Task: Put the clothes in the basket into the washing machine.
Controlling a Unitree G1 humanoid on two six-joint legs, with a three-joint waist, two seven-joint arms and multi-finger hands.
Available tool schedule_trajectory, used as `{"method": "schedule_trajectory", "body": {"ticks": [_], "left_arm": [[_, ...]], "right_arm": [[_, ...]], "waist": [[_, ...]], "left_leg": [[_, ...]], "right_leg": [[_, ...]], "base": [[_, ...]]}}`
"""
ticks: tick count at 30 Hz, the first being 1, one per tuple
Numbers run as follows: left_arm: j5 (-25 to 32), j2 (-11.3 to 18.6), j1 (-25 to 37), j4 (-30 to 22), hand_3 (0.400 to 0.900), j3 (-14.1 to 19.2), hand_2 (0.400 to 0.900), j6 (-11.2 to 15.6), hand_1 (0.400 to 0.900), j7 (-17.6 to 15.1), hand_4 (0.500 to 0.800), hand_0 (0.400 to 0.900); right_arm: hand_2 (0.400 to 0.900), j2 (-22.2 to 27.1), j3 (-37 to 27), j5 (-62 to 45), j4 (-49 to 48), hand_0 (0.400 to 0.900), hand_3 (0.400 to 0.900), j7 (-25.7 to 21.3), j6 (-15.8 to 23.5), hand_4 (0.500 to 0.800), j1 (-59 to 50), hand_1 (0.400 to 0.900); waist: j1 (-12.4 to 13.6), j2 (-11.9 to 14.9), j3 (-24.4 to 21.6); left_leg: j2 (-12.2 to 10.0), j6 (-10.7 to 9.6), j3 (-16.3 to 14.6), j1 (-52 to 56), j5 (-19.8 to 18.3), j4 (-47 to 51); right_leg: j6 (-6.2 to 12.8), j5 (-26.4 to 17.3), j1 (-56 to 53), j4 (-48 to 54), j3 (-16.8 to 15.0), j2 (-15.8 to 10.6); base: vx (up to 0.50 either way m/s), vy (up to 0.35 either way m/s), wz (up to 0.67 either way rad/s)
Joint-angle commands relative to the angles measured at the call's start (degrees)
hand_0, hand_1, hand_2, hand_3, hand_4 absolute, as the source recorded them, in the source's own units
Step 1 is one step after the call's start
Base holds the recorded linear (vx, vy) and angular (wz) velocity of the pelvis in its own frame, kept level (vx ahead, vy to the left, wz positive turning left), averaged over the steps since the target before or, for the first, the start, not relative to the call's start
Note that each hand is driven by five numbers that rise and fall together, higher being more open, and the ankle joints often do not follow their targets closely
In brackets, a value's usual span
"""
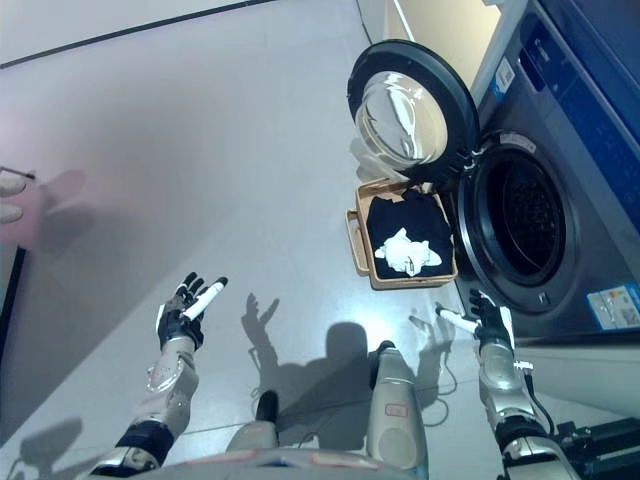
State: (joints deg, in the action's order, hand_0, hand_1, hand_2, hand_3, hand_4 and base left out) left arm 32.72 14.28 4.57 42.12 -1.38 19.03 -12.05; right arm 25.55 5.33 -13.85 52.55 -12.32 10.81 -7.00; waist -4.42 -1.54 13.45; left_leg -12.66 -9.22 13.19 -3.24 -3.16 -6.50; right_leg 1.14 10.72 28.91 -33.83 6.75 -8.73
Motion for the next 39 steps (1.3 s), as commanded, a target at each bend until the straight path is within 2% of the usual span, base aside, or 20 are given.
{"method": "schedule_trajectory", "body": {"ticks": [1,2,3,4,6,7,9,10,11,12,14,17,19,22,28,33,39], "left_arm": [[1.3,3.7,2.2,-2.6,0.9,2.0,0.9,5.1,0.9,-0.8,0.8,0.9],[2.1,3.2,3.1,1.1,0.9,1.8,0.9,4.9,0.9,-0.9,0.8,0.9],[2.2,3.2,3.6,2.2,0.9,1.5,0.9,4.7,0.9,-0.9,0.8,0.9],[2.2,3.3,3.7,2.3,0.9,1.5,0.9,4.7,0.9,-0.9,0.8,0.9],[2.8,3.4,3.8,4.2,0.9,1.9,0.9,4.7,0.9,-1.3,0.8,0.9],[2.8,3.4,3.8,4.2,0.9,1.9,0.9,4.7,0.9,-1.3,0.8,0.9],[3.5,3.6,3.3,4.3,0.9,2.7,0.9,5.3,0.9,-1.6,0.8,0.9],[3.9,3.6,3.2,4.9,0.9,3.2,0.9,5.4,0.9,-1.6,0.8,0.9],[3.9,3.6,3.2,4.9,0.9,3.2,0.9,5.5,0.9,-1.6,0.8,0.9],[4.7,4.0,2.8,5.2,0.9,4.4,0.9,5.8,0.9,-1.6,0.8,0.9],[5.3,4.2,2.2,4.0,0.9,5.2,0.9,6.6,0.9,-2.0,0.8,0.9],[5.2,4.4,1.2,2.0,0.9,5.4,0.9,6.8,0.9,-2.5,0.8,0.9],[4.9,5.2,1.6,2.0,0.9,4.6,0.9,6.3,0.9,-2.2,0.8,0.9],[3.7,6.5,1.0,-3.4,0.9,3.5,0.9,7.2,0.9,-2.2,0.8,0.9],[6.7,5.1,3.6,-2.9,0.9,2.1,0.9,7.8,0.9,-3.1,0.8,0.9],[5.4,4.5,1.6,-11.9,0.9,0.2,0.9,7.8,0.9,-4.0,0.8,0.9],[4.7,4.0,0.6,-15.6,0.9,-2.1,0.9,7.8,0.9,-4.7,0.8,0.9]], "right_arm": [[0.9,2.2,-1.5,-0.4,-1.4,0.9,0.9,-3.3,4.2,0.8,0.5,0.9],[0.9,2.1,-1.7,-1.3,0.5,0.9,0.9,-3.7,4.4,0.8,-0.2,0.9],[0.9,2.1,-1.5,-1.5,1.1,0.9,0.9,-4.1,4.5,0.8,-0.7,0.9],[0.9,2.1,-1.5,-1.5,1.1,0.9,0.9,-4.2,4.5,0.8,-0.7,0.9],[0.9,2.3,-0.8,-1.8,3.2,0.9,0.9,-4.4,4.7,0.8,-2.7,0.9],[0.9,2.3,-0.8,-1.8,3.2,0.9,0.9,-4.4,4.7,0.8,-2.7,0.9],[0.9,2.0,-0.2,-1.4,4.5,0.9,0.9,-4.5,4.6,0.8,-4.5,0.9],[0.9,1.7,0.0,-1.3,4.9,0.9,0.9,-4.6,4.5,0.8,-4.8,0.9],[0.9,1.7,0.0,-1.3,5.0,0.9,0.9,-4.6,4.6,0.8,-4.9,0.9],[0.9,1.2,0.7,-1.0,4.8,0.9,0.9,-4.5,4.5,0.8,-5.6,0.9],[0.9,0.5,1.3,-0.8,5.0,0.9,0.9,-4.6,4.5,0.8,-6.7,0.9],[0.9,0.3,3.5,2.6,5.1,0.9,0.9,-4.1,3.2,0.8,-9.2,0.9],[0.9,1.4,6.1,7.7,7.4,0.9,0.9,-4.9,1.6,0.8,-12.3,0.9],[0.9,2.5,8.9,13.2,14.1,0.9,0.9,-7.3,-0.4,0.8,-19.5,0.9],[0.9,5.0,11.0,17.4,21.7,0.9,0.9,-10.1,-2.9,0.8,-28.3,0.9],[0.9,8.9,9.3,18.0,23.7,0.9,0.9,-13.5,-4.8,0.8,-30.8,0.9],[0.9,13.7,8.6,19.2,25.5,0.9,0.9,-17.2,-6.6,0.8,-34.1,0.9]], "waist": [[1.2,3.1,0.3],[2.4,4.3,1.0],[3.1,5.2,1.2],[3.2,5.1,1.4],[5.2,6.7,1.7],[5.5,6.7,2.1],[6.7,5.3,1.7],[7.3,4.7,1.7],[7.4,4.8,1.9],[8.1,3.5,1.4],[8.7,2.4,1.3],[9.0,0.9,1.7],[9.8,0.1,2.4],[11.9,-1.1,5.1],[13.1,-2.3,8.5],[13.7,-3.6,11.1],[13.2,-5.5,14.0]], "left_leg": [[2.9,4.7,2.2,2.8,11.3,-18.6],[6.7,5.6,3.3,-1.9,9.3,-21.1],[8.4,5.9,3.4,-4.7,7.5,-20.9],[8.3,6.0,3.3,-4.7,7.1,-21.4],[11.9,6.3,2.9,-11.1,2.3,-18.5],[11.7,6.4,2.6,-10.7,2.0,-18.6],[9.4,4.9,1.5,-11.4,4.0,-9.5],[8.0,4.3,2.1,-11.6,6.2,-6.7],[8.0,4.3,1.9,-11.2,6.4,-6.3],[5.3,3.3,3.6,-11.3,9.5,-2.8],[4.2,2.7,4.3,-10.6,9.6,-2.4],[5.4,2.7,2.3,-10.5,4.7,-6.4],[8.1,3.5,-0.3,-12.4,1.3,-11.8],[9.8,4.2,-2.4,-16.7,-1.6,-17.1],[10.3,4.0,-2.2,-22.1,-0.5,-16.4],[10.3,3.4,-0.1,-25.8,2.7,-13.6],[10.4,1.8,-0.9,-31.4,5.9,-11.2]], "right_leg": [[3.51,-12.5,-7.1,16.7,-7.3,1.1],[3.04,-12.2,-10.4,18.1,-7.7,1.9],[2.9,-12.0,-11.7,18.8,-8.0,2.0],[2.94,-11.7,-11.8,18.6,-8.0,2.1],[2.97,-10.7,-15.5,19.7,-9.3,2.8],[2.96,-10.5,-15.8,19.5,-9.5,2.9],[3.76,-8.5,-18.1,18.6,-10.1,3.7],[4.16,-8.0,-18.8,18.3,-10.7,3.7],[4.12,-7.9,-19.0,18.3,-10.8,3.7],[4.92,-6.8,-19.9,17.7,-12.3,3.3],[5.61,-6.0,-20.5,17.3,-14.1,2.1],[7.32,-5.8,-20.1,16.4,-17.3,-1.7],[8.33,-7.3,-19.8,16.2,-18.8,-5.2],[9.34,-9.7,-17.0,17.3,-18.1,-8.0],[9.68,-12.6,-14.1,21.1,-15.1,-8.9],[9.48,-12.2,-9.8,19.8,-13.2,-8.8],[9.78,-12.4,-4.8,18.2,-10.2,-9.9]], "base": [[0.25,-0.413,-0.12],[0.16,-0.225,-0.12],[0.17,-0.22,-0.17],[0.14,-0.105,-0.33],[0.22,-0.05,-0.66],[0.3,0.073,-0.89],[0.27,0.193,-0.81],[0.16,0.148,-0.49],[0.22,0.267,-0.69],[0.2,0.293,-0.68],[0.19,0.381,-0.81],[0.08,0.403,-0.66],[0.06,0.406,-0.52],[-0.09,0.237,-0.28],[-0.06,0.056,0.05],[-0.05,-0.019,0.25],[-0.07,-0.027,0.25]]}}
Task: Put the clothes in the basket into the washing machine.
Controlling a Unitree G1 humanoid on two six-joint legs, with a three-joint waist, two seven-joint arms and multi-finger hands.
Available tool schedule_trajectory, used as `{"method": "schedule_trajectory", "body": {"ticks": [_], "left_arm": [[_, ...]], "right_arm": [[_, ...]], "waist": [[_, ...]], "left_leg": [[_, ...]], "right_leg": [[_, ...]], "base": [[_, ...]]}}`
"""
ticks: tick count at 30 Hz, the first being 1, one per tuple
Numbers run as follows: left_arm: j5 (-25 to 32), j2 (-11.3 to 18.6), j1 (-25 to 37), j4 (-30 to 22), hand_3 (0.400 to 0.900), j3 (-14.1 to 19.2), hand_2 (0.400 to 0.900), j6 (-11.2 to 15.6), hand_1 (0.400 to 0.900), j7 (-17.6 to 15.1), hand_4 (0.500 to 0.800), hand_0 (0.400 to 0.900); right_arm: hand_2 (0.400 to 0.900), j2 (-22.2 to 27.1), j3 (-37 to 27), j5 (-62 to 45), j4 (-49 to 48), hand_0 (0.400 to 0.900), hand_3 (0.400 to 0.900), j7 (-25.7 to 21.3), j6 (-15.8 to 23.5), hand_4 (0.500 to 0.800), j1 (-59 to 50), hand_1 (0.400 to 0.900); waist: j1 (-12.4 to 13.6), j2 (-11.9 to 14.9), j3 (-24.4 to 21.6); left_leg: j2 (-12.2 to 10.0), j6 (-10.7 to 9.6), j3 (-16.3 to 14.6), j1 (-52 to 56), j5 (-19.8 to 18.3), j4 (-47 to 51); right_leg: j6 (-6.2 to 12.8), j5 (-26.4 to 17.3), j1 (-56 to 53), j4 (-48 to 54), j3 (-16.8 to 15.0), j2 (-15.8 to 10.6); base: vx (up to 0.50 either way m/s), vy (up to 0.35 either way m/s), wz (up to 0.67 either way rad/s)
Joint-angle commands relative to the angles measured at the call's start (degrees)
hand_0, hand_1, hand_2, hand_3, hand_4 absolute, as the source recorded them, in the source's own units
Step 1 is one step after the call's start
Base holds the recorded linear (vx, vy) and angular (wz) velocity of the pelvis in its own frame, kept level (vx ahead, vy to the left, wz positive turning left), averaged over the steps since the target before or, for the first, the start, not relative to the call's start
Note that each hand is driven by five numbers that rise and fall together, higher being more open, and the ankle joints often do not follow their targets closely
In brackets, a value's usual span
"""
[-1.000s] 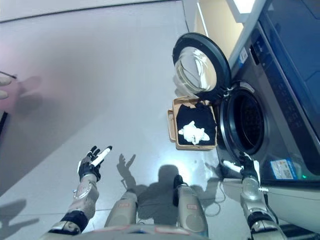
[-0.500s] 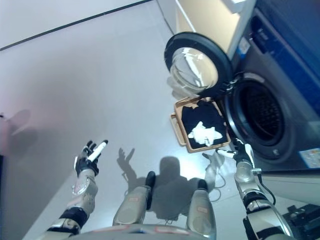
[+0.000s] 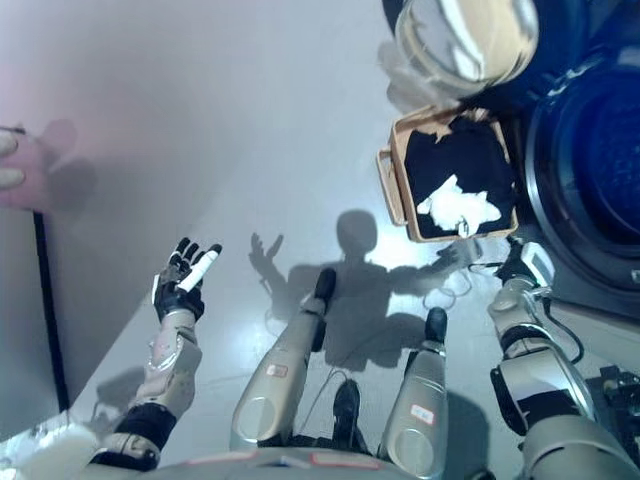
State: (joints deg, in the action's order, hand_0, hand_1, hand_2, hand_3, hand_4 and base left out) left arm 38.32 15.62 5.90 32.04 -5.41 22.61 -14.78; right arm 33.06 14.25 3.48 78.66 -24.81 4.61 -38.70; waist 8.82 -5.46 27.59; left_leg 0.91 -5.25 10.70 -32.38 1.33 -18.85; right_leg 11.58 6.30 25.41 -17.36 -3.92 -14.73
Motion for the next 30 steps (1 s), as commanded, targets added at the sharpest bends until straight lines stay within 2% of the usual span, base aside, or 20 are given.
{"method": "schedule_trajectory", "body": {"ticks": [1,6,14,18,24,30], "left_arm": [[-1.2,2.7,-1.1,-7.1,0.9,1.8,0.9,4.3,0.9,-2.3,0.8,0.9],[-1.4,2.4,-3.3,-10.8,0.9,1.8,0.9,4.3,0.9,-3.3,0.8,0.9],[-0.8,1.5,-2.8,-9.2,0.9,0.6,0.9,4.5,0.9,-3.7,0.8,0.9],[-1.1,1.5,-2.1,-10.0,0.9,-0.1,0.9,4.9,0.9,-4.0,0.8,0.9],[-2.7,2.0,-1.6,-14.5,0.9,-0.3,0.9,5.7,0.9,-4.7,0.8,0.9],[-4.8,2.1,-4.4,-20.6,0.9,-0.7,0.9,6.3,0.9,-5.0,0.8,0.9]], "right_arm": [[0.9,7.2,-0.4,2.0,-0.8,0.9,0.9,-5.1,-0.5,0.8,-2.8,0.9],[0.9,11.5,-1.2,1.4,-0.6,0.9,0.9,-6.2,-0.8,0.8,-4.7,0.9],[0.9,16.7,-0.4,0.4,1.0,0.9,0.9,-7.0,-0.7,0.8,-9.6,0.9],[0.9,17.6,-0.9,-1.5,0.6,0.9,0.9,-7.8,0.0,0.8,-11.7,0.9],[0.9,18.4,-2.7,-6.9,0.0,0.9,0.9,-6.7,1.9,0.8,-12.6,0.9],[0.9,18.1,-4.6,-10.3,0.2,0.9,0.9,-6.7,3.1,0.8,-13.7,0.9]], "waist": [[-0.3,-2.0,0.3],[0.1,-3.2,0.5],[1.1,-4.2,0.8],[1.7,-4.3,1.0],[2.3,-5.5,1.4],[3.3,-7.8,2.0]], "left_leg": [[-3.2,-2.6,1.3,-3.3,1.8,1.0],[-2.4,-3.0,1.1,-7.7,2.0,-0.4],[-1.1,-2.5,1.6,-11.0,0.7,-2.8],[-0.3,-2.0,1.8,-12.5,-0.1,-4.7],[2.3,-1.3,1.9,-18.5,-2.1,-10.3],[4.1,-0.9,1.5,-24.2,-3.2,-15.1]], "right_leg": [[-0.62,-8.0,-0.1,0.6,0.8,-4.2],[-0.36,-8.0,4.0,-1.5,1.3,-5.4],[-0.4,-6.9,5.9,-3.7,2.0,-6.1],[-0.5,-6.3,6.8,-5.2,2.2,-6.3],[-1.12,-3.7,12.7,-11.9,1.2,-7.6],[-1.77,-1.8,19.5,-18.4,-0.5,-8.9]], "base": [[-0.05,0.002,0.22],[-0.01,0.002,0.1],[0.04,-0.001,0.03],[0.04,-0.003,0.04],[-0.01,0.003,0.16],[0.0,0.032,0.11]]}}
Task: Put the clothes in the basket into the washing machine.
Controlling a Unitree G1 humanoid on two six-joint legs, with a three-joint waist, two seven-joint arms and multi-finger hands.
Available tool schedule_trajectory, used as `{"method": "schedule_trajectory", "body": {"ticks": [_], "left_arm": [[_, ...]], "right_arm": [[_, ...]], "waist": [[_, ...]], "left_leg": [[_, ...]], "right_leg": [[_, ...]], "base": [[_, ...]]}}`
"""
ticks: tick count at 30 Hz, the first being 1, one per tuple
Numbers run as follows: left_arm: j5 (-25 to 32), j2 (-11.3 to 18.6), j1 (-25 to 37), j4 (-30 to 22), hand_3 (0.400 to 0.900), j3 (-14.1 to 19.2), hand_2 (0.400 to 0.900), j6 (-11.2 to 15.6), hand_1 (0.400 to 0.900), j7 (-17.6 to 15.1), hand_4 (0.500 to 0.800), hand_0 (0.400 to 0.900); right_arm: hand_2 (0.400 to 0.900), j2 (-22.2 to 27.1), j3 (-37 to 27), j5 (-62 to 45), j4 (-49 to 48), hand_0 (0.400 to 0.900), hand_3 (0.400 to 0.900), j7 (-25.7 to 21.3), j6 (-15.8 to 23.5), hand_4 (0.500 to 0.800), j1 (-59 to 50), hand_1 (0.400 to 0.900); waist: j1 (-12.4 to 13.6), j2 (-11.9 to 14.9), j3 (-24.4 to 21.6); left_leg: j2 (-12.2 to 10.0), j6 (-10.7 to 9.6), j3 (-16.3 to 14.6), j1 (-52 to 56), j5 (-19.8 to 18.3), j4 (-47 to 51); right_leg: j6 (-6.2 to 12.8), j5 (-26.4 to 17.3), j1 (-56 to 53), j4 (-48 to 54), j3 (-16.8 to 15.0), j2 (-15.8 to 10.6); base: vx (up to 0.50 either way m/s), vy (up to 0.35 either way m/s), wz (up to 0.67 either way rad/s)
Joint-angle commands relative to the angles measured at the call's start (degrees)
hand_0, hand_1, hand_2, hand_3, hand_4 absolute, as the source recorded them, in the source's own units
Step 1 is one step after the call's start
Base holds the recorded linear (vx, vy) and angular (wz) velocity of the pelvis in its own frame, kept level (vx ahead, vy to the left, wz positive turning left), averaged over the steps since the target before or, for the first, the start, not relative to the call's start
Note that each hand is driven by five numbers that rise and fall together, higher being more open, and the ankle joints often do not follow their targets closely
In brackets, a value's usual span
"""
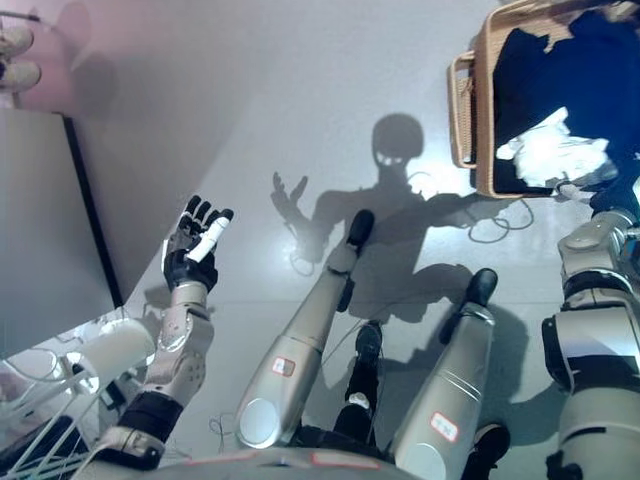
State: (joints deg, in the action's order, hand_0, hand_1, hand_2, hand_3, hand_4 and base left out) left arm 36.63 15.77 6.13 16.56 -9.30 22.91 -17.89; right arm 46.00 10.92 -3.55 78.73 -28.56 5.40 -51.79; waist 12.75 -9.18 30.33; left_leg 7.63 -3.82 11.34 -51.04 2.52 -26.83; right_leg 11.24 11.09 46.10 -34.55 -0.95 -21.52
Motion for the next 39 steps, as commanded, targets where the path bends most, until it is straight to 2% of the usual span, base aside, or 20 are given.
{"method": "schedule_trajectory", "body": {"ticks": [1,7,8,9,10,12,22,28,29,31,33,34,38,39], "left_arm": [[-3.2,1.9,-5.1,-5.7,0.9,3.3,0.9,6.0,0.9,-2.0,0.8,0.9],[-3.6,1.9,-7.4,-8.7,0.9,3.5,0.9,6.7,0.9,-2.4,0.8,0.9],[-3.6,1.9,-7.6,-8.9,0.9,3.3,0.9,6.7,0.9,-2.3,0.8,0.9],[-3.8,1.9,-8.1,-9.1,0.9,3.1,0.9,6.7,0.9,-2.4,0.8,0.9],[-3.8,1.9,-8.1,-9.2,0.9,3.1,0.9,6.7,0.9,-2.4,0.8,0.9],[-3.5,2.0,-8.0,-9.2,0.9,3.1,0.9,6.9,0.9,-2.4,0.8,0.9],[-2.9,2.1,-7.0,-8.0,0.9,3.1,0.9,7.3,0.9,-2.4,0.8,0.9],[-2.8,2.1,-5.6,-5.0,0.9,4.1,0.9,7.4,0.9,-2.7,0.8,0.9],[-2.6,1.9,-4.9,-2.5,0.9,4.4,0.9,7.2,0.9,-2.9,0.8,0.9],[-2.0,1.8,-4.5,-1.0,0.9,4.6,0.9,7.3,0.9,-2.8,0.8,0.9],[-0.6,1.5,-3.3,3.0,0.9,5.5,0.9,7.2,0.9,-2.8,0.8,0.9],[-0.5,1.6,-3.3,3.1,0.9,5.4,0.9,7.3,0.9,-2.8,0.8,0.9],[0.1,2.2,-1.9,7.1,0.9,6.6,0.9,7.0,0.9,-2.8,0.8,0.9],[0.4,2.7,-1.3,9.3,0.9,7.1,0.9,6.8,0.9,-2.8,0.8,0.9]], "right_arm": [[0.9,4.8,-1.3,-3.6,0.1,0.9,0.9,-3.0,2.4,0.8,-0.8,0.9],[0.9,4.1,-0.3,-2.9,0.3,0.9,0.9,-2.9,2.6,0.8,-2.2,0.9],[0.871,4.0,-0.4,-2.8,0.5,0.871,0.871,-2.9,2.6,0.782,-2.4,0.871],[0.592,4.0,-0.3,-2.6,0.5,0.592,0.592,-2.9,2.6,0.615,-2.4,0.592],[0.561,4.0,-0.3,-2.6,0.5,0.561,0.561,-2.9,2.6,0.596,-2.4,0.561],[0.4,4.0,-0.4,-2.5,0.5,0.4,0.4,-3.0,2.7,0.5,-2.5,0.4],[0.4,4.0,-1.6,-3.2,1.0,0.4,0.4,-3.3,2.9,0.5,-2.2,0.4],[0.4,3.2,-3.3,-5.2,0.7,0.4,0.4,-3.6,3.4,0.5,-1.7,0.4],[0.4,2.7,-4.9,-7.1,0.7,0.4,0.4,-3.6,3.8,0.5,-1.0,0.4],[0.4,2.5,-5.3,-7.9,0.8,0.4,0.4,-3.5,3.8,0.5,-0.7,0.4],[0.4,1.2,-8.1,-12.3,0.0,0.4,0.4,-3.7,5.1,0.5,0.4,0.4],[0.4,1.1,-8.2,-12.3,-0.1,0.4,0.4,-3.7,5.1,0.5,0.6,0.4],[0.4,0.0,-12.3,-19.7,-3.8,0.4,0.4,-3.4,8.1,0.5,2.7,0.4],[0.4,-0.2,-13.6,-23.6,-5.7,0.4,0.4,-3.4,9.9,0.5,2.3,0.4]], "waist": [[-0.6,-4.2,-0.8],[0.3,-5.7,-0.8],[0.4,-5.9,-0.7],[0.5,-6.1,-0.6],[0.6,-6.1,-0.7],[0.7,-6.2,-0.8],[0.7,-5.6,-1.3],[0.1,-4.4,-1.8],[-0.1,-4.0,-2.0],[-0.3,-3.8,-2.0],[-0.9,-2.6,-2.9],[-0.9,-2.6,-2.7],[-2.0,-0.9,-3.7],[-2.5,0.0,-4.4]], "left_leg": [[-2.5,-2.4,0.4,-6.0,-6.5,-8.8],[-1.9,-2.5,-0.4,-10.4,-6.8,-12.0],[-1.9,-2.5,-0.6,-10.8,-7.0,-12.4],[-1.7,-2.5,-0.8,-11.4,-7.1,-13.2],[-1.7,-2.5,-0.9,-11.5,-7.1,-13.3],[-1.5,-2.4,-1.1,-12.0,-7.3,-13.6],[-1.8,-2.3,-1.4,-11.2,-7.2,-12.5],[-3.0,-2.5,-1.5,-7.8,-6.0,-8.4],[-3.3,-2.5,-1.3,-6.8,-3.5,-6.0],[-3.5,-2.6,-1.1,-5.5,-3.1,-4.8],[-4.6,-3.0,-1.1,-2.2,-2.1,-1.7],[-4.7,-3.0,-1.0,-1.9,-2.0,-1.5],[-6.4,-3.9,-0.4,3.2,-0.9,2.8],[-7.3,-4.4,-0.3,5.3,-0.3,4.9]], "right_leg": [[-1.56,-4.6,-0.6,-2.9,-3.6,-2.5],[-2.11,-3.8,5.1,-7.1,-5.4,-3.4],[-2.15,-3.6,5.6,-7.5,-5.6,-3.6],[-2.23,-3.5,6.4,-8.1,-5.9,-3.7],[-2.22,-3.5,6.5,-8.2,-6.0,-3.7],[-2.28,-3.3,7.0,-8.2,-6.2,-3.8],[-2.34,-3.4,6.0,-6.6,-5.7,-4.0],[-2.03,-4.9,2.6,-1.5,-4.5,-3.3],[-1.84,-7.3,1.7,1.4,-4.0,-3.0],[-1.75,-7.9,0.3,2.9,-3.7,-2.8],[-1.44,-9.0,-3.4,6.7,-2.7,-2.0],[-1.46,-9.1,-3.8,6.9,-2.6,-2.0],[-0.82,-10.8,-9.8,12.5,-0.9,-1.2],[-0.58,-11.5,-12.1,14.7,-0.8,-0.9]], "base": [[0.07,0.013,0.11],[-0.01,0.046,0.01],[0.0,0.049,-0.08],[0.0,0.049,-0.08],[0.01,0.034,-0.07],[0.01,0.018,-0.04],[0.01,0.003,-0.01],[0.01,-0.009,-0.09],[-0.06,0.008,-0.15],[-0.02,-0.013,-0.12],[0.04,-0.056,-0.18],[0.05,-0.08,-0.16],[0.04,-0.113,-0.1],[0.04,-0.127,-0.1]]}}
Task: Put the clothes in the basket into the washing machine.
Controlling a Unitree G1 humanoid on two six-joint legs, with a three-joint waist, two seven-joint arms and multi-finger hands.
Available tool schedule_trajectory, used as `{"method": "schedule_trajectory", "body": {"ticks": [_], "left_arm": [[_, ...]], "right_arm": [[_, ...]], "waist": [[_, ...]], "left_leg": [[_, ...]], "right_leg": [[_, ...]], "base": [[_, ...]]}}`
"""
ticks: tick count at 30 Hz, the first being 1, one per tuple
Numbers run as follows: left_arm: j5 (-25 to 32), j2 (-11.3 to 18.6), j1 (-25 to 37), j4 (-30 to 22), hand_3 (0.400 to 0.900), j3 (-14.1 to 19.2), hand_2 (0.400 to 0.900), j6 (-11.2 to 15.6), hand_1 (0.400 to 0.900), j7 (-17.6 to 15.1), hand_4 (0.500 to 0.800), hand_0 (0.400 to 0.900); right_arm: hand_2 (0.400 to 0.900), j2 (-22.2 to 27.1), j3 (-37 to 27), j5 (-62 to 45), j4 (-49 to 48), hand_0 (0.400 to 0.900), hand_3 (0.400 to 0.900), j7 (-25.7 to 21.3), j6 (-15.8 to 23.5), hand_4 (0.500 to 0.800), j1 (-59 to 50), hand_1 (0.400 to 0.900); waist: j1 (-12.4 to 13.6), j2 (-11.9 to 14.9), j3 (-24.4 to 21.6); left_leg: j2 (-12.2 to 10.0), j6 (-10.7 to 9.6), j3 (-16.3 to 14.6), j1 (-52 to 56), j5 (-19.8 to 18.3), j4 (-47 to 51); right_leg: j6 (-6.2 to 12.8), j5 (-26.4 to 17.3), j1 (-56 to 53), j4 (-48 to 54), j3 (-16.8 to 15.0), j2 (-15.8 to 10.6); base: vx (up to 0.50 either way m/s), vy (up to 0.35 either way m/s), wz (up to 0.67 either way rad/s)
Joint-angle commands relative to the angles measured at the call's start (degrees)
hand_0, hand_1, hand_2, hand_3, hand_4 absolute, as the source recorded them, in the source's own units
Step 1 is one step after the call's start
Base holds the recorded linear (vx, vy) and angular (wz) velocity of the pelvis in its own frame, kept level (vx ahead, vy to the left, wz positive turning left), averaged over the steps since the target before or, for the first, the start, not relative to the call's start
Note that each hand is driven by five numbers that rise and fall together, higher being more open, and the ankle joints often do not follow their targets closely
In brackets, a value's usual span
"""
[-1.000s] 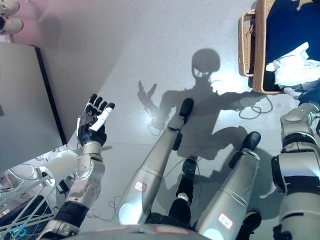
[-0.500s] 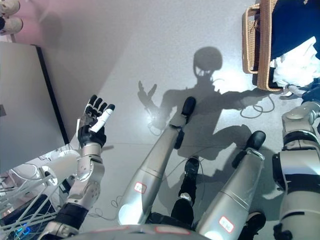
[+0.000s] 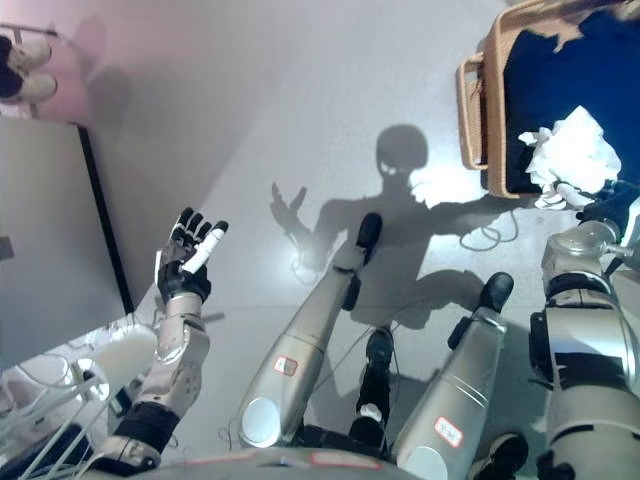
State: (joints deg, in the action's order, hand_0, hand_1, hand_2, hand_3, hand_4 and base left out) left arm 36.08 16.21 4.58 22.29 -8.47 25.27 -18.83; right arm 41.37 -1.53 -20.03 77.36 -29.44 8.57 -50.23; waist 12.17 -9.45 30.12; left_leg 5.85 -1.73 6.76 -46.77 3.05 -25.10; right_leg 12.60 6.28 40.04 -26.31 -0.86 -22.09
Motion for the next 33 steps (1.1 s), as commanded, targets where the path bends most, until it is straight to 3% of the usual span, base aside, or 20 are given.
{"method": "schedule_trajectory", "body": {"ticks": [1,4,10,16,19,23,24,25,26,33], "left_arm": [[1.2,2.6,0.8,4.4,0.9,6.5,0.9,4.4,0.9,-1.9,0.8,0.9],[2.2,2.8,1.4,6.5,0.9,7.1,0.9,4.3,0.9,-1.7,0.8,0.9],[4.5,4.2,2.1,12.2,0.9,9.4,0.9,3.7,0.9,-0.9,0.8,0.9],[4.1,5.7,1.0,11.2,0.9,11.1,0.9,4.0,0.9,-0.6,0.8,0.9],[3.7,6.6,0.1,10.1,0.9,11.8,0.9,4.3,0.9,-0.4,0.8,0.9],[3.3,6.2,-1.5,8.4,0.9,11.9,0.9,4.1,0.9,-0.4,0.8,0.9],[3.2,6.1,-1.9,8.3,0.9,11.7,0.9,4.0,0.9,-0.4,0.8,0.9],[3.0,6.1,-2.2,8.1,0.9,11.5,0.9,4.1,0.9,-0.4,0.8,0.9],[2.6,6.2,-2.3,8.2,0.9,11.5,0.9,4.2,0.9,-0.4,0.8,0.9],[1.8,7.0,-2.1,8.2,0.9,11.5,0.9,5.0,0.9,-0.2,0.8,0.9]], "right_arm": [[0.4,4.5,-1.6,-8.6,-4.7,0.4,0.4,-2.1,7.1,0.5,0.7,0.4],[0.4,4.2,-3.2,-13.2,-6.3,0.4,0.4,-0.9,8.9,0.5,0.7,0.4],[0.4,2.5,-9.6,-30.4,-9.8,0.4,0.4,2.2,15.9,0.5,-0.4,0.4],[0.4,5.5,-14.0,-37.3,-14.5,0.4,0.4,3.3,20.2,0.5,-1.5,0.4],[0.4,9.6,-14.9,-38.9,-15.9,0.4,0.4,1.8,22.5,0.5,-4.3,0.4],[0.4,11.1,-17.5,-41.8,-17.8,0.4,0.4,-0.2,25.6,0.5,-5.7,0.4],[0.516,11.0,-18.2,-42.0,-17.6,0.516,0.516,-0.7,25.9,0.569,-5.6,0.516],[0.808,11.1,-18.1,-41.0,-17.1,0.808,0.808,-1.3,25.3,0.745,-5.3,0.808],[0.9,11.4,-17.7,-39.7,-15.7,0.9,0.9,-1.6,24.0,0.8,-4.9,0.9],[0.9,11.0,-16.7,-38.0,-10.6,0.9,0.9,-1.3,21.0,0.8,-4.7,0.9]], "waist": [[-2.2,0.5,-4.4],[-2.6,1.0,-4.8],[-3.6,2.5,-7.9],[-4.2,2.5,-9.6],[-4.4,1.7,-10.4],[-4.5,0.7,-11.3],[-4.6,0.5,-11.4],[-4.5,0.3,-11.5],[-4.5,0.2,-11.6],[-4.1,-0.6,-11.6]], "left_leg": [[-5.6,-6.6,4.5,2.2,-0.5,4.3],[-6.5,-7.2,4.6,5.1,0.5,7.1],[-9.2,-8.4,5.4,11.8,2.7,14.4],[-10.1,-8.5,6.0,13.3,4.4,17.3],[-10.4,-8.8,6.1,13.5,5.5,19.8],[-11.1,-8.7,6.1,13.8,7.1,22.7],[-11.3,-8.7,6.0,13.8,7.2,23.0],[-11.3,-8.7,6.0,13.9,7.3,23.2],[-11.4,-8.7,6.0,14.0,7.3,23.2],[-11.0,-8.7,5.5,13.5,6.9,22.3]], "right_leg": [[-1.88,-7.1,-7.3,7.8,-0.8,0.0],[-1.77,-7.8,-10.1,10.2,-0.5,0.2],[-1.59,-8.7,-15.4,15.0,-0.1,2.1],[-1.63,-8.4,-15.1,14.4,-0.4,2.8],[-1.55,-7.7,-14.3,13.9,-1.0,3.0],[-1.45,-7.3,-12.8,13.4,-1.8,3.3],[-1.44,-7.1,-12.8,13.3,-1.9,3.3],[-1.45,-7.0,-12.7,13.1,-2.0,3.4],[-1.45,-7.0,-12.5,12.9,-2.1,3.4],[-1.17,-7.5,-12.4,13.5,-2.3,2.8]], "base": [[0.03,-0.139,-0.07],[0.03,-0.083,-0.05],[0.05,-0.098,-0.06],[0.0,-0.059,0.02],[-0.01,-0.01,0.04],[-0.01,0.001,0.01],[0.0,0.0,0.0],[0.0,0.0,0.0],[0.0,0.0,0.0],[0.0,0.0,0.0]]}}
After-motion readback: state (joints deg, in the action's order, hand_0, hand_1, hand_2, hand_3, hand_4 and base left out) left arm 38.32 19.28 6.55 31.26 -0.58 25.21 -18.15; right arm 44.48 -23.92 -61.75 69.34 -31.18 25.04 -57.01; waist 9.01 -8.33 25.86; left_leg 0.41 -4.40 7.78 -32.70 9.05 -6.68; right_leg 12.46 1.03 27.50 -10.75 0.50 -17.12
